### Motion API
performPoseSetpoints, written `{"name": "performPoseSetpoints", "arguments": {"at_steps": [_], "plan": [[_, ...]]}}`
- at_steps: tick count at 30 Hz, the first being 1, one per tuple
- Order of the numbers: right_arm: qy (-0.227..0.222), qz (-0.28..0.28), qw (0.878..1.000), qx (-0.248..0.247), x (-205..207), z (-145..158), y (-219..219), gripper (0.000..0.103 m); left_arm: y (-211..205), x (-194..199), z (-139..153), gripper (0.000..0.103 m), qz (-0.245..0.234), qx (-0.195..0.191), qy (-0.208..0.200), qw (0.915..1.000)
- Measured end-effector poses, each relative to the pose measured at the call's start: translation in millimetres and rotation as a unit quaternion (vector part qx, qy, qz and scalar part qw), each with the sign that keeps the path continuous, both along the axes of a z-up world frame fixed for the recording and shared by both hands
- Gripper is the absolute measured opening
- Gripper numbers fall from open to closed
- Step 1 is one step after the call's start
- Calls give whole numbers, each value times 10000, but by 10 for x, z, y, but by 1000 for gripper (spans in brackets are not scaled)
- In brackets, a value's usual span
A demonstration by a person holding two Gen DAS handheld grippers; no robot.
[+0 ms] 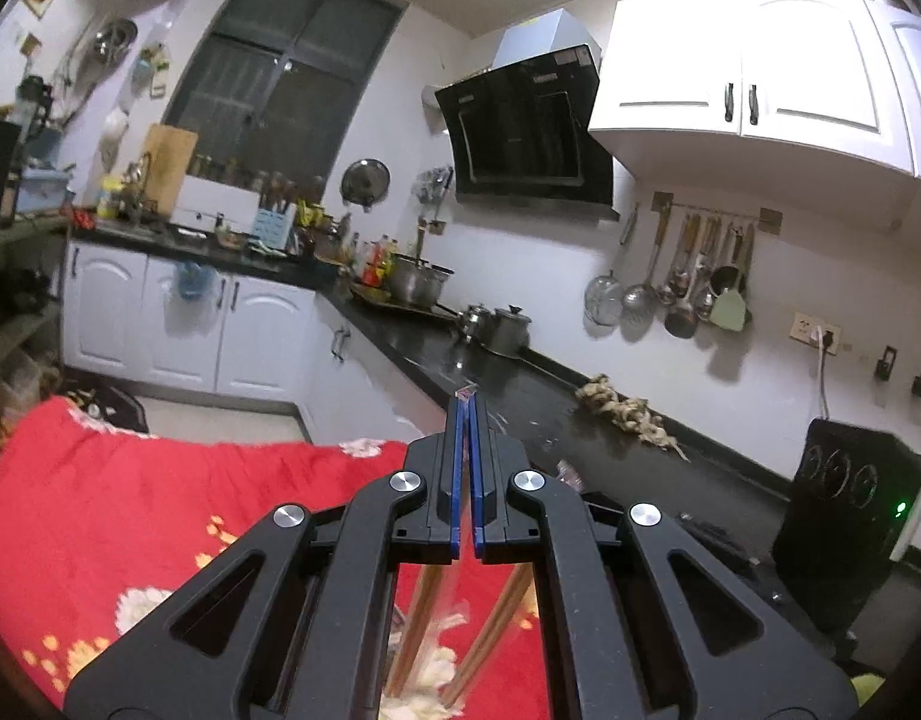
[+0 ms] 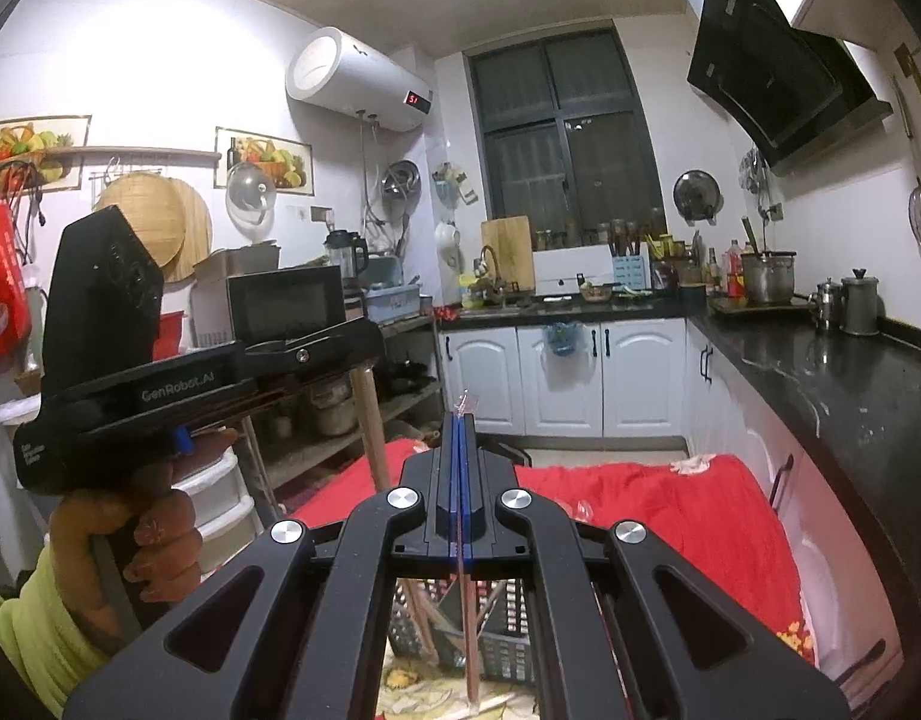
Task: Organize utensils
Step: 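Lower the held chopstick into the caddy with the right gripper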
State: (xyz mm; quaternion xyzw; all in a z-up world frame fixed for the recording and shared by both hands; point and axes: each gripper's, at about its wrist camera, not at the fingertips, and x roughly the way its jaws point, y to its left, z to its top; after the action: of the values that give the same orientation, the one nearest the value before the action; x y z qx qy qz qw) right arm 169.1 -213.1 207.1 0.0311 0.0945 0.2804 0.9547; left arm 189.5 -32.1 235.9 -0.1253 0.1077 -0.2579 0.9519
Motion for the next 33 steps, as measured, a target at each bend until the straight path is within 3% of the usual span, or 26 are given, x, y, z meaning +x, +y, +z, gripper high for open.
{"name": "performPoseSetpoints", "arguments": {"at_steps": [10,17,33], "plan": [[-245,-220,9994,47,293,170,51,1,124,205,33,0,360,3,-127,9993],[-61,-242,9994,258,551,148,56,1,87,334,-3,0,574,134,-213,9980],[151,-562,9981,196,927,-156,203,1,-7,516,-266,0,834,472,-217,9952]]}}
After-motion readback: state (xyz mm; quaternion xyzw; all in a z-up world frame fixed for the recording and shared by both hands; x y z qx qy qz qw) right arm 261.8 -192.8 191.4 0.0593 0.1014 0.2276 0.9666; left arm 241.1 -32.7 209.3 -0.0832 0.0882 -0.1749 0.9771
